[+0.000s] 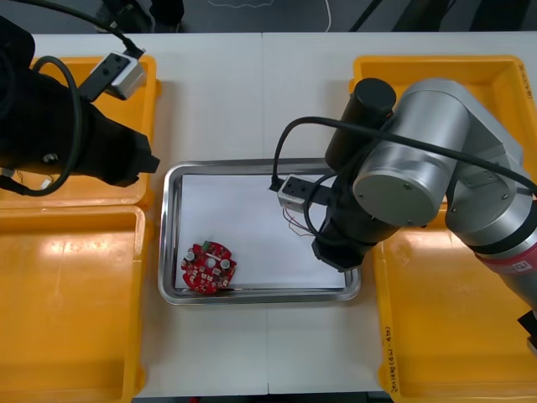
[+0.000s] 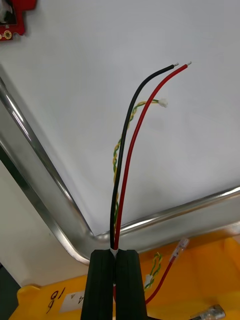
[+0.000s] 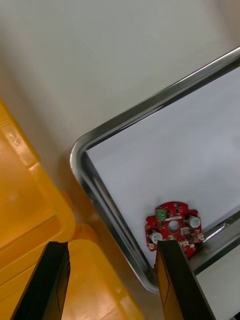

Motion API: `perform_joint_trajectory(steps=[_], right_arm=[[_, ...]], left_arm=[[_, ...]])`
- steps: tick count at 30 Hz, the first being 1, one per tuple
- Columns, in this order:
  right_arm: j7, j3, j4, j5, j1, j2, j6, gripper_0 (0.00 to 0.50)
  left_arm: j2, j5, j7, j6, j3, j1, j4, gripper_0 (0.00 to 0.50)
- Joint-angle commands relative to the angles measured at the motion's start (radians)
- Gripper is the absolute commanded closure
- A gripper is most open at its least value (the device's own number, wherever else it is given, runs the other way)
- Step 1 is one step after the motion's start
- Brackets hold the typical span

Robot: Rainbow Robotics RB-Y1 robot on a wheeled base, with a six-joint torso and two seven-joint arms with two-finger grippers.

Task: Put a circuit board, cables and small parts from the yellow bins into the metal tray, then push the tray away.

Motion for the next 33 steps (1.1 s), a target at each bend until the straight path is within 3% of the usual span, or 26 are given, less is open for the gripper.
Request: perform_joint_trajectory(steps=[1,8,14,21,33], right_arm=[[0.053,0.030,0.024,0.036,-0.040,0.058,-0.028,0.500],[0.119,0.066,0.079,0.101,-0.046,0.115,-0.045,0.500],[0.121,0.162,0.083,0.153,-0.060,0.118,-0.100,0.500],[0.121,0.221,0.119,0.154,-0.063,0.120,-0.148,0.500],[0.135,0.279,0.172,0.173,-0.086,0.120,-0.166,0.500]], left_arm=[[0.098,0.020,0.067,0.005,0.044,-0.057,0.076,0.000],[0.177,0.036,0.067,0.005,0.051,-0.103,0.220,0.000],[0.228,0.033,0.073,0.005,0.052,-0.177,0.394,0.000],[0.262,0.019,0.064,0.005,0.051,-0.240,0.596,0.000],[0.269,-0.095,0.019,-0.135,0.043,-0.266,0.791,0.000]])
